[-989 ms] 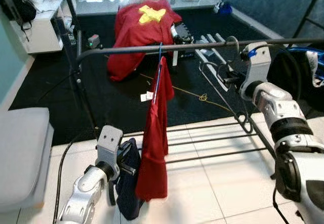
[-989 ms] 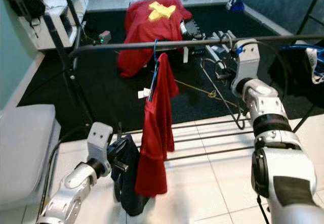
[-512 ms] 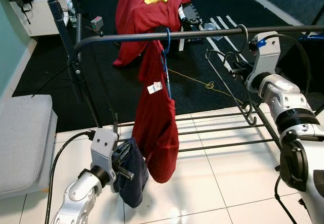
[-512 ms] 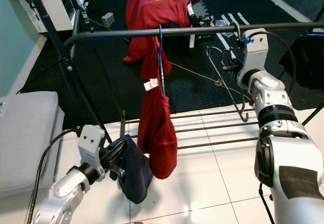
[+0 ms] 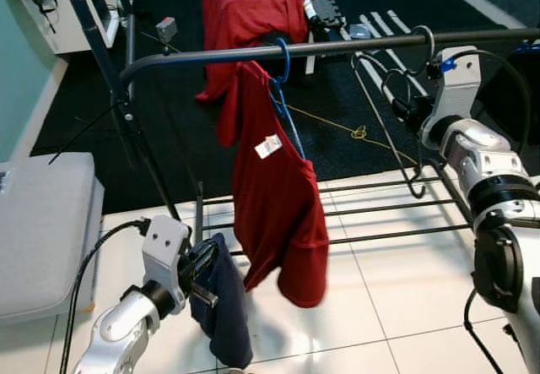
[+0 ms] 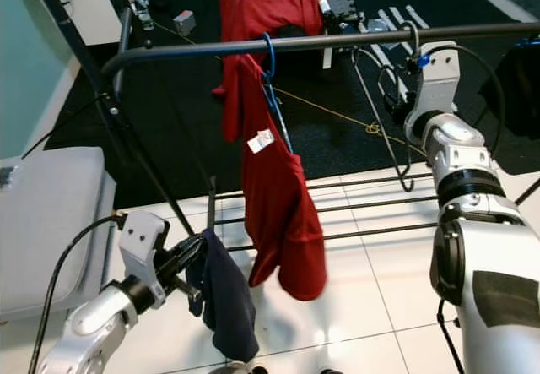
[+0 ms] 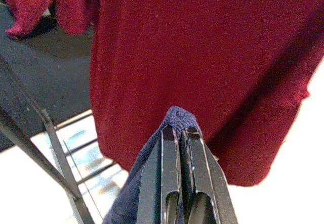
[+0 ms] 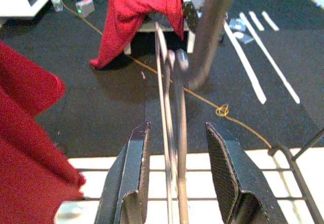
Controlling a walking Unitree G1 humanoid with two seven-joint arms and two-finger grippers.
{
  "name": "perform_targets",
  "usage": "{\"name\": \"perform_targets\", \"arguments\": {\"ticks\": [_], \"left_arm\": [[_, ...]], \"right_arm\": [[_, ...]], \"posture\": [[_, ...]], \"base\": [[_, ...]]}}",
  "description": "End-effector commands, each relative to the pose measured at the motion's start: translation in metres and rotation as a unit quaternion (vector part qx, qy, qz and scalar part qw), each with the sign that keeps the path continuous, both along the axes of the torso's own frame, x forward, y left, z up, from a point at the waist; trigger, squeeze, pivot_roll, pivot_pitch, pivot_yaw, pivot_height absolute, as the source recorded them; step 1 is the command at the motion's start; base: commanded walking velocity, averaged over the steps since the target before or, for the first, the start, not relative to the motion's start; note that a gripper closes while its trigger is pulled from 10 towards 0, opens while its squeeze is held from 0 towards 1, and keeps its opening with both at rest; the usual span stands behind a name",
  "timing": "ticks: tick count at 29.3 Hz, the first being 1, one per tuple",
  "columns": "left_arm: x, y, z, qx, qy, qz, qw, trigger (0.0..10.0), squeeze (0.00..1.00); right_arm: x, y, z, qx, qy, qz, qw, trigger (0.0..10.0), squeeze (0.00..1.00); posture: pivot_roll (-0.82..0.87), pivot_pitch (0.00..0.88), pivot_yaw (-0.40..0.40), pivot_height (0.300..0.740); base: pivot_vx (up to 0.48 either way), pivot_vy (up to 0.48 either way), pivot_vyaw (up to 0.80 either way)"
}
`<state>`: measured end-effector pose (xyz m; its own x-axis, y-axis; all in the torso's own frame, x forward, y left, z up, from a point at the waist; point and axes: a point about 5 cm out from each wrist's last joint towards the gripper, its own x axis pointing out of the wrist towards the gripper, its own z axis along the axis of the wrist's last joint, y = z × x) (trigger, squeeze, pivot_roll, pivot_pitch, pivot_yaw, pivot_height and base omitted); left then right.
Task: Hang hanger
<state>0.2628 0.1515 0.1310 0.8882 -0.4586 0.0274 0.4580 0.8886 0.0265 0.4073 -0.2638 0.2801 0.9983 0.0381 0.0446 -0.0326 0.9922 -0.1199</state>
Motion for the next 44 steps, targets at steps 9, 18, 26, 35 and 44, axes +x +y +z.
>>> {"name": "perform_targets", "arguments": {"ticks": [9,18,26,35,44], "left_arm": [[0.012,-0.006,-0.003,-0.010,0.008,-0.002,1.000,10.0,0.00],[0.029,0.004,-0.011,-0.007,0.036,0.050,0.998,10.0,0.00],[0.043,0.027,-0.022,-0.012,0.061,0.171,0.983,10.0,0.00],[0.040,0.026,0.000,-0.035,0.001,0.210,0.977,10.0,0.00],[0.038,0.028,0.013,-0.024,-0.034,0.222,0.974,10.0,0.00]], "right_arm": [[-0.003,0.011,0.029,-0.058,-0.097,0.014,0.994,10.0,0.00],[-0.024,0.023,0.042,-0.131,-0.131,0.009,0.983,10.0,0.00],[-0.038,0.106,0.034,-0.062,-0.191,0.159,0.967,10.0,0.00],[-0.042,0.173,-0.041,0.038,-0.140,0.235,0.961,10.0,0.00],[-0.046,0.173,-0.082,0.085,-0.098,0.229,0.965,10.0,0.00]], "posture": [[0.08,0.117,0.109,0.740],[0.01,0.062,0.080,0.740],[-0.01,0.056,0.037,0.740],[0.10,0.036,-0.081,0.740],[0.07,0.048,-0.073,0.740]], "base": [[0.000,0.000,0.00],[0.000,0.000,0.00],[0.000,0.000,0.00],[0.000,0.000,0.00],[0.000,0.000,-0.22]]}}
